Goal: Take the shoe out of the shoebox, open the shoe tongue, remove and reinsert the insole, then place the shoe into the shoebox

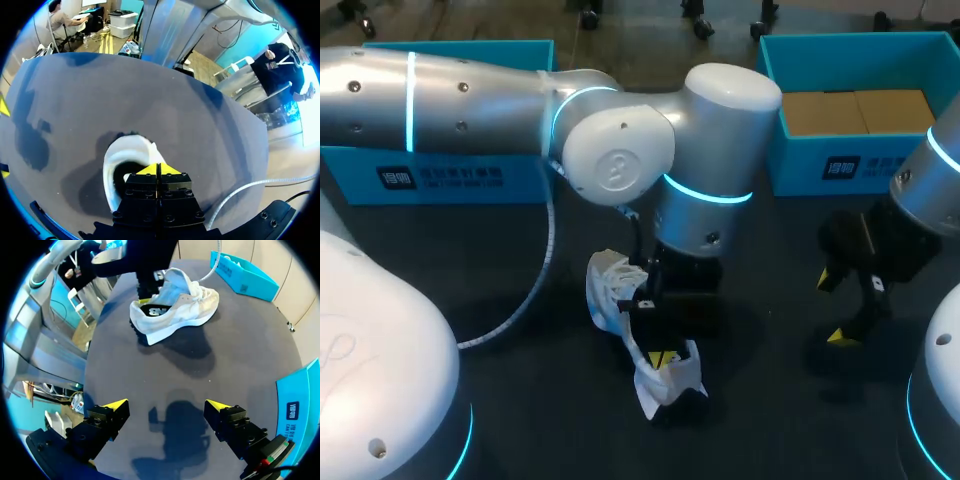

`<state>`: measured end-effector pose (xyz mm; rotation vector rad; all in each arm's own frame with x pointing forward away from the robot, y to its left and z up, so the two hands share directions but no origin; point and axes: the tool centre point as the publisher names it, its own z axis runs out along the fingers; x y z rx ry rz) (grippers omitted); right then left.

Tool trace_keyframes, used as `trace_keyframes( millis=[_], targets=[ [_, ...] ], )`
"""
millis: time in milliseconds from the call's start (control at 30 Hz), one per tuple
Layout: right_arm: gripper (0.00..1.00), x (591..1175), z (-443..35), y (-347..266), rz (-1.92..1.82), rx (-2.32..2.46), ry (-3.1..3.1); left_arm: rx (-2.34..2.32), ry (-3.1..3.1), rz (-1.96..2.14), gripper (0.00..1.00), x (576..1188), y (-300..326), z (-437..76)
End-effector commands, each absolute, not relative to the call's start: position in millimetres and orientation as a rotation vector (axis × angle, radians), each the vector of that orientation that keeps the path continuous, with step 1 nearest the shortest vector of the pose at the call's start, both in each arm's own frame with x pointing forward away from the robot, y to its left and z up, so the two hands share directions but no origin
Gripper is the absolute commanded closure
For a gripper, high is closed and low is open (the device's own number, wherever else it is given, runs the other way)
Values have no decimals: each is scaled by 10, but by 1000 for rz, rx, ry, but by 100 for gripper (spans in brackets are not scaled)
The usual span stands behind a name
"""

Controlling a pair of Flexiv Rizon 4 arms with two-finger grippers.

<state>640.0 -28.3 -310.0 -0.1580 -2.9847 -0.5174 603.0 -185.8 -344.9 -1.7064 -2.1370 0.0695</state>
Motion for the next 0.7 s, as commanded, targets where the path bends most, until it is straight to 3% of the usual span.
trace_keyframes(
  millis=[33,700],
  targets=[
    [0,6387,-3098,-283,-515,-160,-2987,-1701,-2161,103,100,6079,-1767,-3416],
    [0,6387,-3098,-283,-515,-160,-2987,-1616,-2229,76,100,6179,-1801,-3829]
  ],
)
